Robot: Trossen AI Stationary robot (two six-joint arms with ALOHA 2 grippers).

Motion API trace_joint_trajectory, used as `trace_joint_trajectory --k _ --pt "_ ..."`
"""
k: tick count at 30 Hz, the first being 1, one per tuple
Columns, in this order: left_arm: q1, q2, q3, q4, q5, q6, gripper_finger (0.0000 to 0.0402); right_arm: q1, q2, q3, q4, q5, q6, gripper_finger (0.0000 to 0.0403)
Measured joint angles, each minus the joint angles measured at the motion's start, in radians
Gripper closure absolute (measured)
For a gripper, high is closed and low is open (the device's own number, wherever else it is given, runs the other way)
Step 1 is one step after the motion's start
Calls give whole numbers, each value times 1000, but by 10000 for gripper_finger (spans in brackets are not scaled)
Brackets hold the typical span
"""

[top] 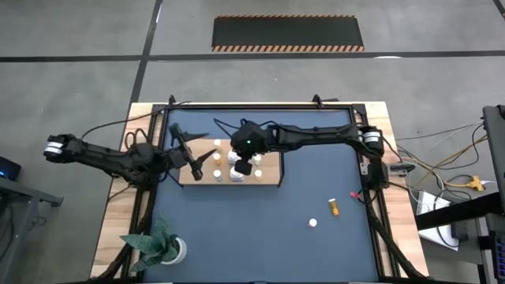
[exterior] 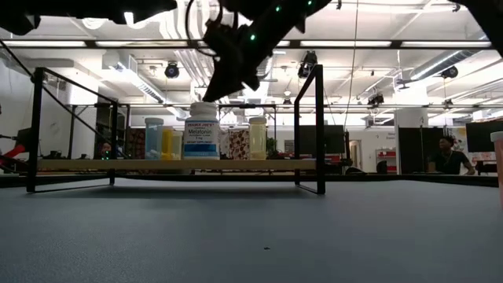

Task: Pick and place medicine bottles onto shelf by color
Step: Put the white pill bottle on the shelf

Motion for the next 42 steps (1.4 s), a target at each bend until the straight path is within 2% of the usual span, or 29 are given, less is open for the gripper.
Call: trace_joint_trajectory --k 8,14,30,42 --pt "0 -21 -19 4 0 1 162 -10 63 6 58 1 -6 394" --pt "0 -29 -23 5 0 4 162 -10 64 3 37 2 -11 394" --pt "0 -27 -24 2 0 6 162 -10 51 5 -23 -7 -158 394" --pt "0 -26 -24 6 1 6 162 -8 26 2 -27 -8 -155 394"
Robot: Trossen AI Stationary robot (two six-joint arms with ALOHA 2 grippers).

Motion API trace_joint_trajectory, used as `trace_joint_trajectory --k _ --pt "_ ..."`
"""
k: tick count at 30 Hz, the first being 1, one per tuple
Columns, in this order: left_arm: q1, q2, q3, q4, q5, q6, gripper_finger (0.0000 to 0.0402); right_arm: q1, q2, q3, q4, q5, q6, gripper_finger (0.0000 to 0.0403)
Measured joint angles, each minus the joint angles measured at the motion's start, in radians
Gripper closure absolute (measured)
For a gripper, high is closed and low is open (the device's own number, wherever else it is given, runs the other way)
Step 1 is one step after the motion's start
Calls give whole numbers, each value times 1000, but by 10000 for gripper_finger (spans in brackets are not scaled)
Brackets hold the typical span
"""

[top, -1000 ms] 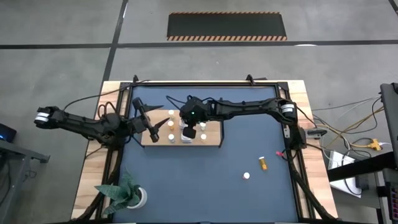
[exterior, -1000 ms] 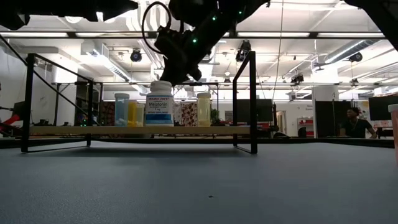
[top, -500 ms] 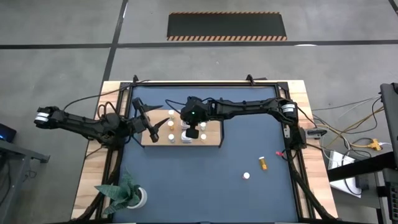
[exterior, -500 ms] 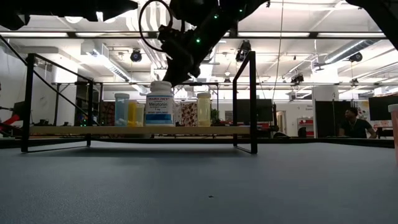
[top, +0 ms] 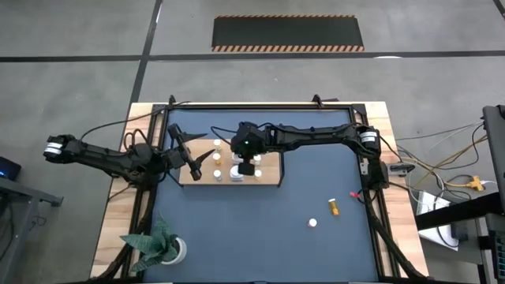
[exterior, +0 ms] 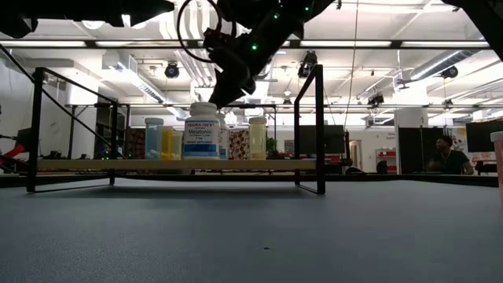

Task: Pick and place medicine bottles onto shelf by color
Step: Put the white pill bottle on the shelf

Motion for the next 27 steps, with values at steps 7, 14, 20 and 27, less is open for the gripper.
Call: trace_joint_trajectory --k 7,14,20,27 --pt "0 0 0 1 0 0 162 0 -35 0 -14 6 11 394" --pt "0 0 0 2 1 0 162 0 -77 0 -167 9 42 394" --pt "0 0 0 4 1 0 162 0 -77 -18 -207 9 65 394" --pt "0 0 0 4 1 0 162 0 -77 -54 -153 9 80 394"
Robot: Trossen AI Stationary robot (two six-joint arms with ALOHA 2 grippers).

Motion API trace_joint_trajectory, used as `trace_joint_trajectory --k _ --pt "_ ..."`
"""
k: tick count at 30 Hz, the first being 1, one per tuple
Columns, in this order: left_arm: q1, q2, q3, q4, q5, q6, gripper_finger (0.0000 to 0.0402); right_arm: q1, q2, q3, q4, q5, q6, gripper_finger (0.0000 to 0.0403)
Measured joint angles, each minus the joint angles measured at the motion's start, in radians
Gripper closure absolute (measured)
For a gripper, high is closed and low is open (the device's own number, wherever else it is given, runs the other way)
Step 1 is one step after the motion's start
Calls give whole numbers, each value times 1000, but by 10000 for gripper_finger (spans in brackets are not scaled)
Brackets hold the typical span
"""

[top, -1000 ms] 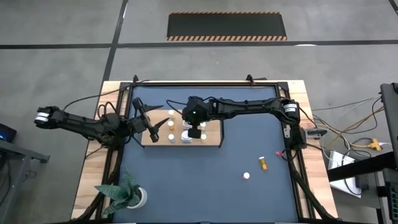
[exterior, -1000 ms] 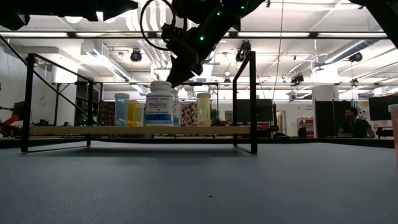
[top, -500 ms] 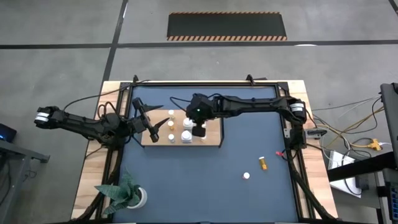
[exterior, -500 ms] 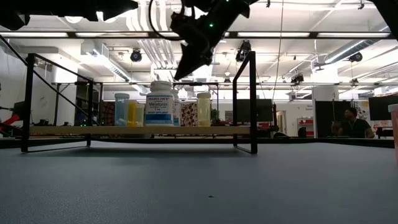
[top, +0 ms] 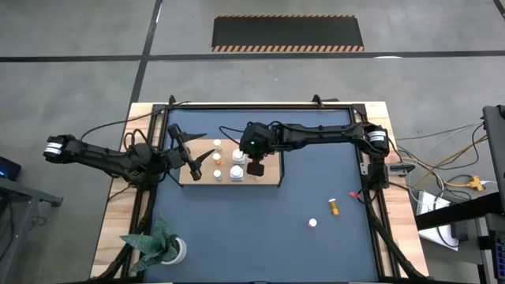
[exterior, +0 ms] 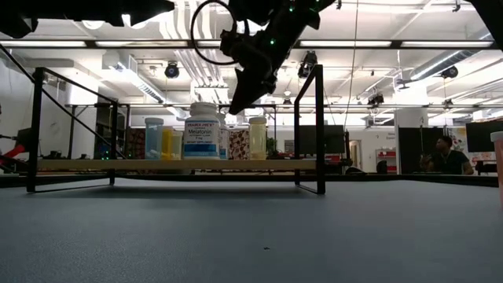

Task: Pick and place medicine bottles onto shelf by color
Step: Put the white pill bottle on the shelf

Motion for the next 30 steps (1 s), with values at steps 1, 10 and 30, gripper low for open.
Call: trace_joint_trajectory --k 1,10,30 --pt "0 0 0 0 0 0 162 0 0 -8 13 0 1 394" --pt "0 0 0 -1 0 0 162 0 3 -29 70 0 13 394" --pt "0 0 0 -2 5 0 162 -4 -9 -29 24 0 18 394"
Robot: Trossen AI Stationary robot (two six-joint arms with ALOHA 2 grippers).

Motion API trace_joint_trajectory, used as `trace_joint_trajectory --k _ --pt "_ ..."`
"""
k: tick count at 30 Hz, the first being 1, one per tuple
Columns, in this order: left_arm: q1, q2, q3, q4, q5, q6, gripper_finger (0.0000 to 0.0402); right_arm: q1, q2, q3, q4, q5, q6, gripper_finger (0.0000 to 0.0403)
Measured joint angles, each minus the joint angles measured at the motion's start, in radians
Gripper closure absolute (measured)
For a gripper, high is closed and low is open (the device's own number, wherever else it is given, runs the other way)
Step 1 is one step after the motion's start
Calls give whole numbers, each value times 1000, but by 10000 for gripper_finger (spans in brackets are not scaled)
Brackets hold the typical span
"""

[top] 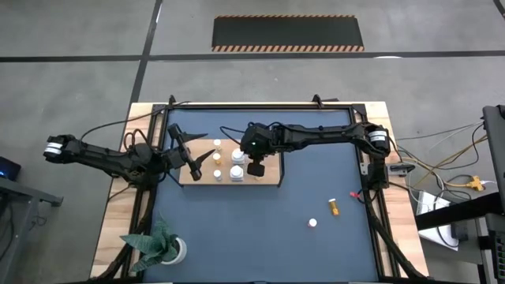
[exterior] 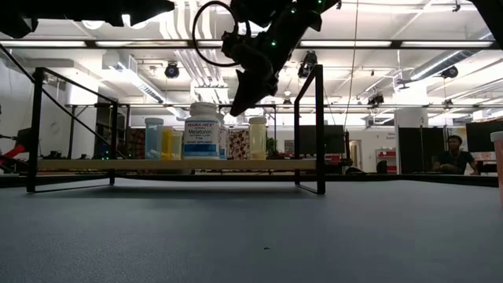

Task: Pick and place medicine bottles onto shelf by color
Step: Put the white pill bottle on the shelf, then put the pink pill bottle on the shelf

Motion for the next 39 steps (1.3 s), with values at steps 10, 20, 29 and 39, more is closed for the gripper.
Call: trace_joint_trajectory --k 10,20,29,39 --pt "0 0 0 0 0 0 162 -3 26 -8 47 0 -5 394" --pt "0 0 0 0 0 0 162 -3 27 -4 60 0 4 394" --pt "0 0 0 0 -1 0 162 -3 25 -4 54 0 1 394" --pt "0 3 1 1 18 -3 162 52 -98 -21 -89 4 54 394"
